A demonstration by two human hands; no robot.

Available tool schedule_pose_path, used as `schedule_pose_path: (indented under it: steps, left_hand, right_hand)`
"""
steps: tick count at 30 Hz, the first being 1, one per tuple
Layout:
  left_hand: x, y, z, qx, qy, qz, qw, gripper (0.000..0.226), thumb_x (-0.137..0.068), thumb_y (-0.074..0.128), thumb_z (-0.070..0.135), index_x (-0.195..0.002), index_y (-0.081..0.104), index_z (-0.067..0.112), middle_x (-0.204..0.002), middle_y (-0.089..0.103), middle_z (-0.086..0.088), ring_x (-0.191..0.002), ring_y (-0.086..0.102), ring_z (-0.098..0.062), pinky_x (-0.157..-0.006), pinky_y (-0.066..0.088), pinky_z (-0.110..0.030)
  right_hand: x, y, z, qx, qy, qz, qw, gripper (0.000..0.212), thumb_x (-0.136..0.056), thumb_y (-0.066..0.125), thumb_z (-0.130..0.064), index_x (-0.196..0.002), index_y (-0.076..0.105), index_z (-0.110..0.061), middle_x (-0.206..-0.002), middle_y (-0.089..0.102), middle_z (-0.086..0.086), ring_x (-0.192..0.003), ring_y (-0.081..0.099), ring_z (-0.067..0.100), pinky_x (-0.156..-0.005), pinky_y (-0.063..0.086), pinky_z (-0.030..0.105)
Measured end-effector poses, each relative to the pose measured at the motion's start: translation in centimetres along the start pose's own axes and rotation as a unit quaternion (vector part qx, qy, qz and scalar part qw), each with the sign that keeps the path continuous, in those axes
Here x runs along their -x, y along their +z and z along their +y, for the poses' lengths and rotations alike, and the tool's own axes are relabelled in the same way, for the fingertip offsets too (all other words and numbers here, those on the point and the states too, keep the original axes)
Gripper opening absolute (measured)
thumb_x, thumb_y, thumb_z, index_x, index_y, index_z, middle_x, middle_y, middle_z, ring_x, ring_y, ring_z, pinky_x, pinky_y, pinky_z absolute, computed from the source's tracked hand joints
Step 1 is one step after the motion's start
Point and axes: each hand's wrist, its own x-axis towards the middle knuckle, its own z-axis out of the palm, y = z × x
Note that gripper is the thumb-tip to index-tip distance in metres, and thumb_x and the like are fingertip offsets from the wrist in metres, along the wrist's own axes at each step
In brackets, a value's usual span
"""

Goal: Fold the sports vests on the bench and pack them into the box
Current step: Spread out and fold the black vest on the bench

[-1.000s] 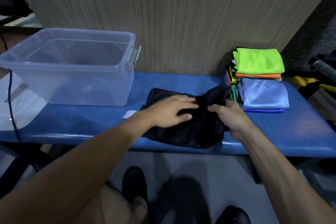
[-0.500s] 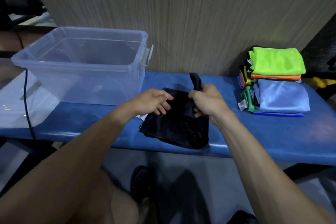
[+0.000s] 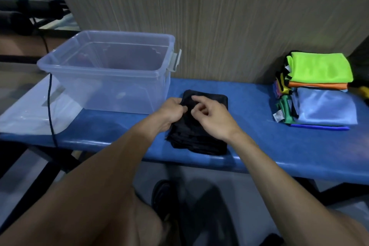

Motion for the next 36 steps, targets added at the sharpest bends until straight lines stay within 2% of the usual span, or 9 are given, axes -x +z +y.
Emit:
schedule_pose_path:
  steps: [4, 8, 11, 16, 18, 21, 25, 30, 36]
  left_hand:
    - [0.1, 0.4, -0.3, -0.064, 0.033, 0.021, 0.997, 0.024, -0.104, 0.048, 0.006, -0.108, 0.071, 0.011, -0.103, 0.073, -0.011, -0.097, 0.069, -0.026, -0.083, 0.056, -0.032]
    - [-0.1, 0.4, -0.6, -0.151, 0.068, 0.039, 0.985, 0.023, -0.103, 0.052, 0.01, -0.12, 0.065, 0.014, -0.115, 0.071, -0.007, -0.11, 0.066, -0.027, -0.1, 0.052, -0.038]
    - [0.9, 0.4, 0.7, -0.377, 0.151, 0.068, 0.911, 0.053, -0.099, 0.059, 0.008, -0.148, 0.04, 0.011, -0.145, 0.049, -0.013, -0.133, 0.048, -0.032, -0.108, 0.042, -0.037]
    - [4.8, 0.1, 3.4, -0.429, 0.366, -0.05, 0.824, 0.019, -0.098, 0.063, 0.029, -0.116, 0.068, 0.025, -0.116, 0.06, 0.003, -0.107, 0.057, -0.015, -0.094, 0.05, -0.043]
    - [5.9, -0.4, 2.8, -0.481, 0.282, -0.173, 0.812, 0.041, -0.096, 0.064, 0.049, -0.129, 0.064, 0.025, -0.128, 0.057, -0.001, -0.116, 0.056, -0.016, -0.104, 0.046, -0.039]
    - [6.7, -1.6, -0.2, -0.54, 0.179, -0.262, 0.78, 0.106, -0.08, 0.072, 0.068, -0.161, 0.016, 0.031, -0.166, 0.006, 0.013, -0.152, 0.009, -0.01, -0.123, 0.012, -0.026]
    - [6.6, -1.9, -4.9, -0.568, 0.258, -0.194, 0.757, 0.129, -0.071, 0.066, 0.084, -0.16, -0.013, 0.036, -0.164, -0.028, 0.019, -0.149, -0.032, -0.009, -0.122, -0.012, -0.042]
    - [6.0, -1.4, -7.2, -0.531, 0.335, -0.1, 0.772, 0.105, -0.082, 0.053, 0.085, -0.162, 0.003, 0.039, -0.169, -0.006, 0.02, -0.154, -0.015, -0.007, -0.127, 0.005, -0.049]
    - [6.3, -1.0, -8.5, -0.501, 0.38, -0.048, 0.776, 0.087, -0.085, 0.058, 0.074, -0.158, 0.028, 0.039, -0.165, 0.023, 0.018, -0.154, 0.016, -0.009, -0.122, 0.029, -0.041]
  right_hand:
    - [3.9, -0.9, 3.1, 0.214, -0.078, -0.092, 0.969, 0.086, -0.086, 0.038, -0.076, -0.156, 0.037, -0.027, -0.152, 0.043, -0.002, -0.144, 0.032, 0.025, -0.121, 0.025, 0.043]
    - [6.9, -0.5, 5.9, 0.298, -0.115, -0.092, 0.943, 0.081, -0.094, 0.038, -0.072, -0.162, 0.008, -0.038, -0.17, 0.008, -0.009, -0.157, -0.006, 0.02, -0.127, 0.0, 0.046]
    - [7.8, -0.5, 6.5, 0.327, -0.128, -0.076, 0.933, 0.079, -0.098, 0.039, -0.068, -0.161, 0.0, -0.039, -0.17, 0.002, -0.009, -0.157, -0.01, 0.019, -0.127, -0.001, 0.045]
    - [8.0, -0.3, 6.5, 0.361, -0.143, -0.072, 0.919, 0.08, -0.097, 0.035, -0.07, -0.162, 0.006, -0.035, -0.17, 0.004, -0.006, -0.157, -0.005, 0.024, -0.127, 0.001, 0.046]
    - [7.9, -0.4, 6.6, 0.366, -0.145, -0.082, 0.915, 0.081, -0.096, 0.038, -0.071, -0.162, 0.012, -0.032, -0.17, 0.005, -0.005, -0.157, -0.003, 0.025, -0.127, 0.003, 0.047]
    - [7.9, -0.6, 6.9, 0.361, -0.162, -0.078, 0.915, 0.082, -0.094, 0.041, -0.072, -0.162, 0.019, -0.03, -0.167, 0.019, -0.004, -0.156, 0.009, 0.024, -0.127, 0.011, 0.047]
    - [7.8, -1.4, 7.6, 0.34, -0.181, -0.077, 0.92, 0.074, -0.097, 0.037, -0.069, -0.16, 0.024, -0.033, -0.164, 0.029, -0.005, -0.155, 0.017, 0.021, -0.126, 0.018, 0.041]
    - [7.9, -2.3, 8.2, 0.341, -0.206, -0.071, 0.914, 0.073, -0.099, 0.037, -0.065, -0.16, 0.026, -0.029, -0.164, 0.031, -0.002, -0.154, 0.02, 0.02, -0.124, 0.025, 0.04]
    - [9.4, -2.1, 8.9, 0.386, -0.27, -0.035, 0.881, 0.088, -0.079, 0.081, -0.049, -0.154, 0.041, -0.023, -0.152, 0.05, 0.001, -0.143, 0.044, 0.025, -0.111, 0.046, 0.038]
